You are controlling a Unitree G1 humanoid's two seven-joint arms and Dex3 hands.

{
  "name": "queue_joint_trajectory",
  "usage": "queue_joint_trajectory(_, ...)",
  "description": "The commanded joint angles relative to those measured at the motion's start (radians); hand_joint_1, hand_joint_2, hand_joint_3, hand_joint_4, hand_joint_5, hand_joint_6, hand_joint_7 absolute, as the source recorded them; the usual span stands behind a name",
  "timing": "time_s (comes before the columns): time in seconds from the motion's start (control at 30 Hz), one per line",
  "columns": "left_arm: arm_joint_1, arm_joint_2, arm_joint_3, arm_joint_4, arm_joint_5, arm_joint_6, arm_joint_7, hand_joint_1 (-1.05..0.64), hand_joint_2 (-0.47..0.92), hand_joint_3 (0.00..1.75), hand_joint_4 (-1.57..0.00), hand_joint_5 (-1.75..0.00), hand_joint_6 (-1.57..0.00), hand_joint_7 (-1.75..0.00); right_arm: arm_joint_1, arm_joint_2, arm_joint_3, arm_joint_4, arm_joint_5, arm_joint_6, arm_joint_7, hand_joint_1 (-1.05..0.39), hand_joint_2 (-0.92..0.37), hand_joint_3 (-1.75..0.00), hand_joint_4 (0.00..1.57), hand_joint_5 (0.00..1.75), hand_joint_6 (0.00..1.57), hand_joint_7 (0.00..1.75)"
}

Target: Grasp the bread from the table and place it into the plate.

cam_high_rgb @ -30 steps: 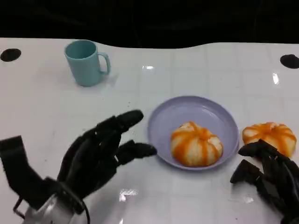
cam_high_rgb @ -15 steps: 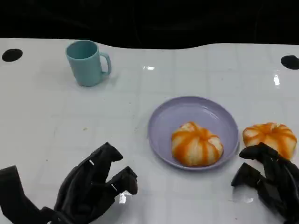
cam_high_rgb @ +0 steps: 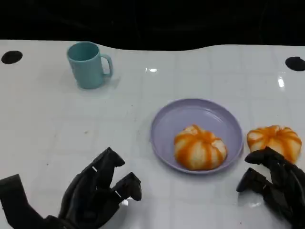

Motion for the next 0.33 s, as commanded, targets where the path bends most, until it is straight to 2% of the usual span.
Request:
queue_joint_trajectory(0.03,-0.006,0.006,0.010,0.020,0.017,-0.016,-0.002,-0.54,0.92,0.38,-0.78,-1.75,-0.59,-1.72,-0.011,-0.015,-0.018,0.040,0.018,-0.009,0.014,-0.51,-0.92,-0.16,0.63,1.58,0.64,1.15)
queue_joint_trajectory(0.17,-0.011,0.009,0.007,0.043,0.030,-0.040,-0.026,-0.55,0.92,0.38,-0.78,-1.75,-0.61,-1.67,-0.027,-0.016,-0.021,0.067,0.023,-0.010,0.017,-0.52,-0.92,-0.14,0.66,1.58,0.65,1.17)
queue_joint_trajectory(0.33,-0.017,0.012,0.009,0.059,0.030,-0.051,-0.035,-0.55,0.92,0.36,-0.78,-1.75,-0.63,-1.66,-0.029,-0.017,-0.014,0.095,0.000,-0.066,0.016,-0.54,-0.92,-0.18,0.65,1.57,0.63,1.17)
